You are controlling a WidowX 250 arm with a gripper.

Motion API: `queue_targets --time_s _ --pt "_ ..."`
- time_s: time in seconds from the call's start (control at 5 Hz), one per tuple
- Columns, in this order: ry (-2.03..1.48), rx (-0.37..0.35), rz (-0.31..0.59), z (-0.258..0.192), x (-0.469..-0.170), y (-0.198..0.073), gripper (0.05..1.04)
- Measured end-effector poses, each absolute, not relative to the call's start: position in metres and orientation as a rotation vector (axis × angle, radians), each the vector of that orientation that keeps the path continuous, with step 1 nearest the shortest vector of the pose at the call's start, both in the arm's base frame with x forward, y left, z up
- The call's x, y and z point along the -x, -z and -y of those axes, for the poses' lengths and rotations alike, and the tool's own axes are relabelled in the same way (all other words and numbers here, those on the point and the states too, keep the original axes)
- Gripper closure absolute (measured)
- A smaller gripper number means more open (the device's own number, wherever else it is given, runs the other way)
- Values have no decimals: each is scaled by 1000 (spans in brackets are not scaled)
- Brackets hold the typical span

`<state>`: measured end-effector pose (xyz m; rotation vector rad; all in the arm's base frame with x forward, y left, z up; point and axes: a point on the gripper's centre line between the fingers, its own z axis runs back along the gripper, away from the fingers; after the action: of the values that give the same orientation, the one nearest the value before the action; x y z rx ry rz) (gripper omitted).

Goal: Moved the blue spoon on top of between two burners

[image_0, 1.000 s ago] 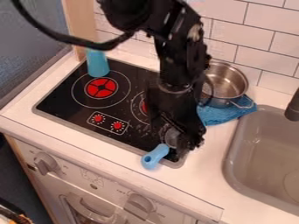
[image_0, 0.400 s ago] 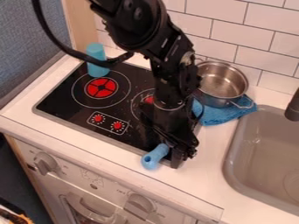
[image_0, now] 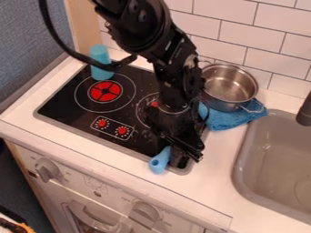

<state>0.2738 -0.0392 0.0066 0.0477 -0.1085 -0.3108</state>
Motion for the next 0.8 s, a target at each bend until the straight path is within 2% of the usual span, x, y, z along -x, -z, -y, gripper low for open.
queue_targets --time_s 0.2,0.6,0.8 --pt "333 -51 107 39 -273 -7 746" --pt "417 -61 103 39 -274 -9 747" --pt "512 -89 112 35 -279 -24 747"
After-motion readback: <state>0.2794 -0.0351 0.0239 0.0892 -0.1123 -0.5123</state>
